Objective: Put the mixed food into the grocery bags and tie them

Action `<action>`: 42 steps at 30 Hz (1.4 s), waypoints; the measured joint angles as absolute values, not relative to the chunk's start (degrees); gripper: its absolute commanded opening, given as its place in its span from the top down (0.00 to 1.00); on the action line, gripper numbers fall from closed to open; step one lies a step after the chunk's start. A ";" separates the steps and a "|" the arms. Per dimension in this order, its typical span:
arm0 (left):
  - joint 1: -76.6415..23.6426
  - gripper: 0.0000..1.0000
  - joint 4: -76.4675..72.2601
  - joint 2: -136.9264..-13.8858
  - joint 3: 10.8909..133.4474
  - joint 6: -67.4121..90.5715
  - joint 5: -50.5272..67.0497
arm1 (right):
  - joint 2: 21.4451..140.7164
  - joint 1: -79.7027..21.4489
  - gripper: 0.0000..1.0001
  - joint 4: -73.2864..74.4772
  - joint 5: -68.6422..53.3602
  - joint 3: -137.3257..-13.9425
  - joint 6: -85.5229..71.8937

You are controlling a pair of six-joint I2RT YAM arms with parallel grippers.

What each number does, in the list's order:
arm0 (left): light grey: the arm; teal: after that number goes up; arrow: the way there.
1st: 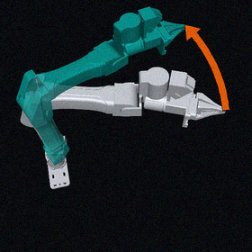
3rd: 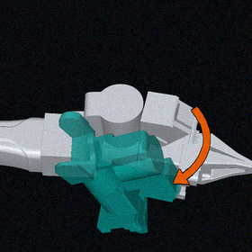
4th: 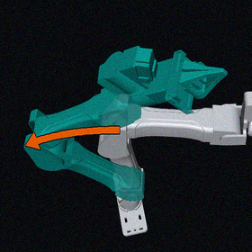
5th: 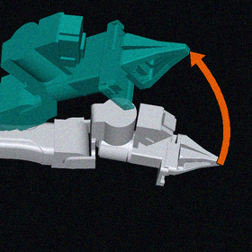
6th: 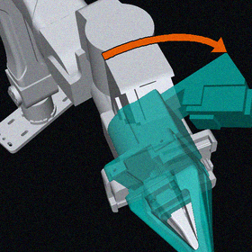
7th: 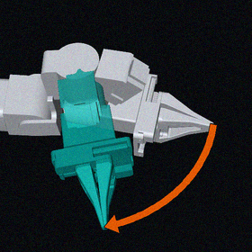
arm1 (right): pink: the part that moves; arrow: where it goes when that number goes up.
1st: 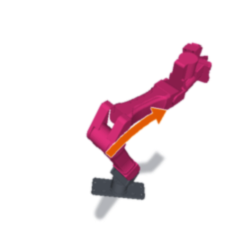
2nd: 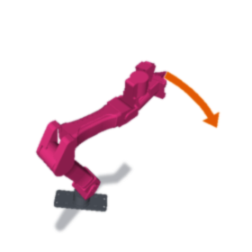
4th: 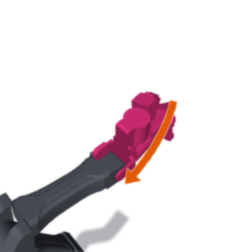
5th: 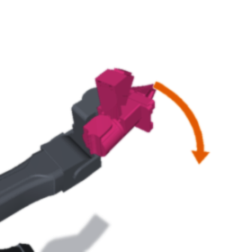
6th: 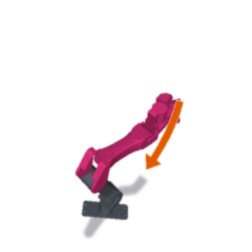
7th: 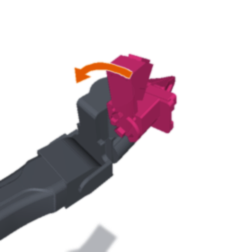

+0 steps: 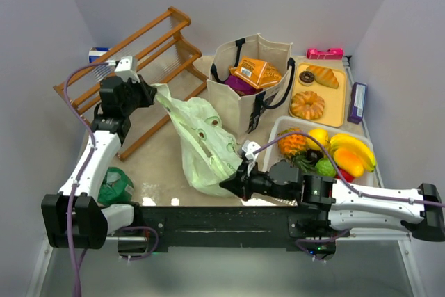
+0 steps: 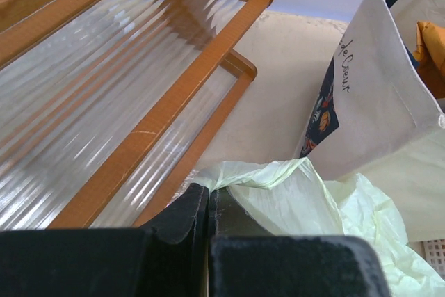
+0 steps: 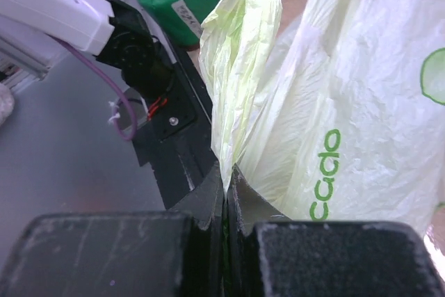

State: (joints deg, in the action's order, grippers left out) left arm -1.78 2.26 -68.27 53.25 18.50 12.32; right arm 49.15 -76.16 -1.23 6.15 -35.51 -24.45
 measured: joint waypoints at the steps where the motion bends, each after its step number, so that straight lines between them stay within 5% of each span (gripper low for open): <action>1: -1.54 1.00 2.33 -68.12 53.25 18.63 12.93 | 48.18 -76.16 1.00 -0.21 6.87 -35.00 -24.62; 3: -1.41 1.00 2.28 -67.77 53.25 19.05 14.48 | 47.05 -76.16 0.99 1.45 8.03 -34.17 -25.12; 4: -1.39 1.00 2.20 -67.66 53.25 19.16 15.46 | 46.83 -76.16 0.89 2.50 8.56 -34.02 -25.43; 5: -1.39 1.00 1.83 -67.57 53.25 19.25 16.62 | 46.85 -76.16 0.76 3.31 8.97 -34.02 -25.65; 6: -1.34 1.00 1.19 -67.53 53.23 19.42 17.74 | 47.07 -76.18 0.43 3.95 9.47 -34.02 -25.98; 9: -1.08 1.00 -1.19 -67.48 53.21 19.55 20.29 | 48.36 -76.31 0.09 6.72 10.24 -34.74 -26.59; 10: -0.80 1.00 -1.74 -67.44 53.21 19.55 20.93 | 49.15 -76.47 0.06 8.10 10.87 -35.48 -26.70; 24: -1.08 1.00 -4.12 -64.90 51.66 19.99 23.68 | 48.05 -74.06 0.01 31.07 33.21 -62.96 -29.39; 33: -4.01 1.00 -4.27 -64.86 51.64 19.92 23.92 | 60.40 -28.01 0.07 33.63 22.72 -64.62 -24.53; 42: -4.97 1.00 -4.23 -63.09 51.64 19.70 23.57 | 70.15 -10.35 0.07 36.42 17.39 -61.71 -20.97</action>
State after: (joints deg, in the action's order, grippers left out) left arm -4.97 -4.23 -63.09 51.64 19.70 23.57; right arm 70.15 -10.35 36.42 17.39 -61.71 -20.97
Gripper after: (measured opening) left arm 0.019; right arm 0.927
